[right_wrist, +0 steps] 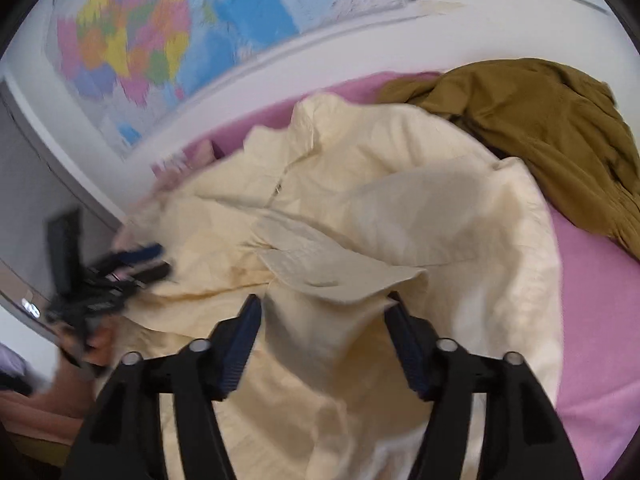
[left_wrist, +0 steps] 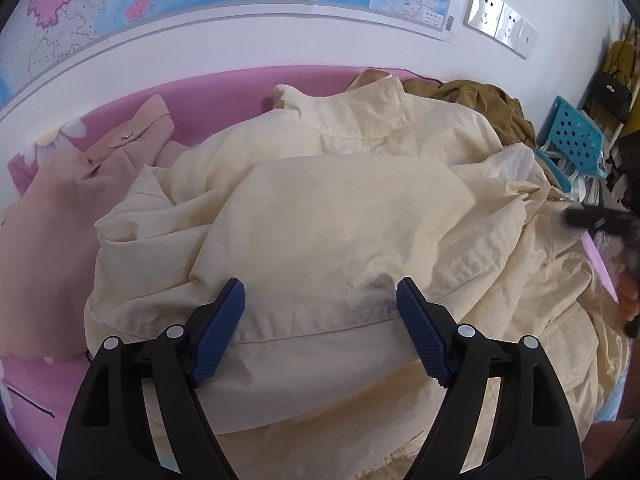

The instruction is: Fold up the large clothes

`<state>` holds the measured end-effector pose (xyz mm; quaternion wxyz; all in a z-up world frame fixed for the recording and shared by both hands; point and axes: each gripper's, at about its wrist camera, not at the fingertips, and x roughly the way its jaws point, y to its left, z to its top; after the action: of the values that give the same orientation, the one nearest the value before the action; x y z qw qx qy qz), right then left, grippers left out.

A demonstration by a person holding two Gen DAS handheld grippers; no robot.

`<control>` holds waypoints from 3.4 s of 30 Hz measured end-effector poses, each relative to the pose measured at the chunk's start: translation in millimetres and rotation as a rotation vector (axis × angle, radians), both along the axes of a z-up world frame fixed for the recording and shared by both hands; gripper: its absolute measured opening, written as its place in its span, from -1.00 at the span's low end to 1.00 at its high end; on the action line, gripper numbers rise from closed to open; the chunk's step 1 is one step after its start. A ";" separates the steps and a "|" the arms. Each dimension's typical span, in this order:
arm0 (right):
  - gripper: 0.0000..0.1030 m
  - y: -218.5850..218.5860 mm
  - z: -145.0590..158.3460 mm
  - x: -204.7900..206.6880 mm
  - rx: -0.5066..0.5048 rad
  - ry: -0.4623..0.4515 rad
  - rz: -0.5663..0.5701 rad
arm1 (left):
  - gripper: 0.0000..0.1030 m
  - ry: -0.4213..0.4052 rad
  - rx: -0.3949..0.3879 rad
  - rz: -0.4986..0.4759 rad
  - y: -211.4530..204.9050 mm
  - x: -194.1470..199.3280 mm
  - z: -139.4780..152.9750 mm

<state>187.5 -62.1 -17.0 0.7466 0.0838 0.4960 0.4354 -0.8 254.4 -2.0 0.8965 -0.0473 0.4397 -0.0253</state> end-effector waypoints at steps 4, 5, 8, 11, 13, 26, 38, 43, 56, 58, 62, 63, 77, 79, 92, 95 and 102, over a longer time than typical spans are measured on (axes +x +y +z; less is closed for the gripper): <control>0.15 -4.2 31.1 -10.8 0.061 -0.109 -0.037 | 0.53 -0.001 0.018 0.010 -3.1 2.0 -1.7; 0.09 5.2 34.8 -14.0 0.047 -0.136 -0.026 | 0.53 0.000 0.021 0.011 -3.8 2.2 -1.8; -0.20 39.2 30.3 -21.7 -0.038 -0.195 0.059 | 0.54 0.006 0.022 0.017 -4.4 3.6 -1.1; -0.29 60.0 0.5 -9.9 -0.161 -0.173 0.058 | 0.55 0.004 0.025 0.021 -4.0 2.2 -0.1; -0.32 58.8 -20.6 1.2 -0.209 -0.124 0.031 | 0.59 0.007 0.020 0.029 -3.0 0.2 0.2; -0.06 34.5 19.8 -34.1 -0.064 -0.190 0.028 | 0.64 -0.056 0.014 0.027 5.3 -31.4 19.6; -0.04 52.0 -23.0 -33.7 -0.179 -0.105 0.046 | 0.64 -0.069 0.022 0.067 14.8 -59.5 21.2; 0.21 35.8 -5.8 -40.4 -0.122 -0.106 0.028 | 0.69 -0.104 0.018 0.092 25.8 -79.8 30.3; 0.39 -41.8 18.9 -77.9 0.015 -0.067 -0.028 | 0.71 -0.083 -0.097 0.156 61.7 -152.1 22.5; 0.41 -55.3 16.1 -85.0 0.022 -0.053 -0.040 | 0.71 -0.056 -0.107 0.165 65.1 -161.4 13.0; 0.53 -82.9 9.2 -98.8 0.024 -0.032 -0.077 | 0.71 -0.001 -0.148 0.192 71.4 -177.7 -6.0; 0.55 -89.8 7.9 -100.9 0.035 -0.024 -0.084 | 0.71 0.008 -0.184 0.195 74.4 -184.5 -11.2; 0.81 -146.4 -60.4 -122.6 0.144 0.218 -0.155 | 0.78 0.052 -0.421 0.090 62.0 -223.1 -38.1; 0.81 -145.3 -65.2 -125.8 0.156 0.241 -0.134 | 0.84 0.060 -0.437 0.072 54.8 -222.1 -44.3; 0.86 -138.7 -32.5 -119.4 0.052 0.078 -0.154 | 0.90 0.038 -0.444 -0.001 29.0 -209.0 -45.9; 0.86 -137.5 -60.9 -119.7 0.075 0.183 -0.136 | 0.90 0.034 -0.472 -0.011 30.6 -207.5 -46.5; 0.90 -132.1 -67.5 -133.2 0.183 0.237 -0.070 | 0.90 0.034 -0.503 -0.042 13.7 -198.9 -47.8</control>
<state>54.3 -194.3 -84.5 0.6868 0.2195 0.5358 0.4394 -199.7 268.1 -49.7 0.8484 -0.2600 0.4353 -0.1518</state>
